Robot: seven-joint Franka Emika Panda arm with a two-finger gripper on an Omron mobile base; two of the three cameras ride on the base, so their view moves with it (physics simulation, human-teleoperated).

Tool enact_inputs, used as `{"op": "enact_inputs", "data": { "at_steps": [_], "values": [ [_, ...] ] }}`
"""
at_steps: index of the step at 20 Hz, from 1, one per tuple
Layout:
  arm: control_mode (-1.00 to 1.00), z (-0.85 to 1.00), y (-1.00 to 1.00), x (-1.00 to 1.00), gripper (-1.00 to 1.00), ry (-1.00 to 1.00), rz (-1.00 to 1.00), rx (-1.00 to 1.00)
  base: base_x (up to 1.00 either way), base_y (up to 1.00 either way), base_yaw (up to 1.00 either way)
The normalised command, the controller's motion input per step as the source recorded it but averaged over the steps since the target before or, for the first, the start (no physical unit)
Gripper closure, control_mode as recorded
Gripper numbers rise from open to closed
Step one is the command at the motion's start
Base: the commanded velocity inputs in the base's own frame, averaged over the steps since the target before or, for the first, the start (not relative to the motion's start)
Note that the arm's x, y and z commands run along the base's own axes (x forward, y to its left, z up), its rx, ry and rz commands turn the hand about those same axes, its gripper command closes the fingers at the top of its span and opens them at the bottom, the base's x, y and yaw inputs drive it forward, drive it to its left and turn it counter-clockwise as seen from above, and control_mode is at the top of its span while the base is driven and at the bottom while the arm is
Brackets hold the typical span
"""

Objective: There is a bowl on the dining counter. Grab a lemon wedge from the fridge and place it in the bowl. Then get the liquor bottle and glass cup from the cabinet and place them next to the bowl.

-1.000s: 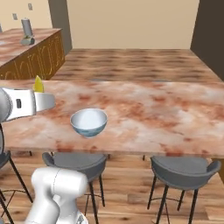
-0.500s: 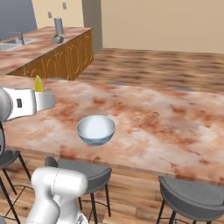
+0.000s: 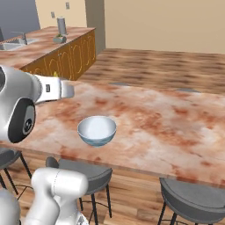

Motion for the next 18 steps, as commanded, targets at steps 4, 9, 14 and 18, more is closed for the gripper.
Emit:
{"op": "enact_inputs", "data": {
  "at_steps": [4, 9, 14, 18],
  "values": [
    [-1.0, -0.34, -0.14, 1.0, 1.0, 0.33, 0.0, 0.0, 0.0, 0.0, 0.0],
    [-1.0, -0.74, -0.05, 0.99, 1.0, 0.31, 0.01, -0.02, 0.0, 0.0, 0.0],
    [-1.0, -0.98, -0.14, 0.61, 1.0, 0.19, 0.07, -0.01, 0.0, 0.0, 0.0],
    [-1.0, -0.92, -0.08, 0.36, 1.0, 0.07, 0.06, 0.0, 0.0, 0.0, 0.0]
  ]
}}
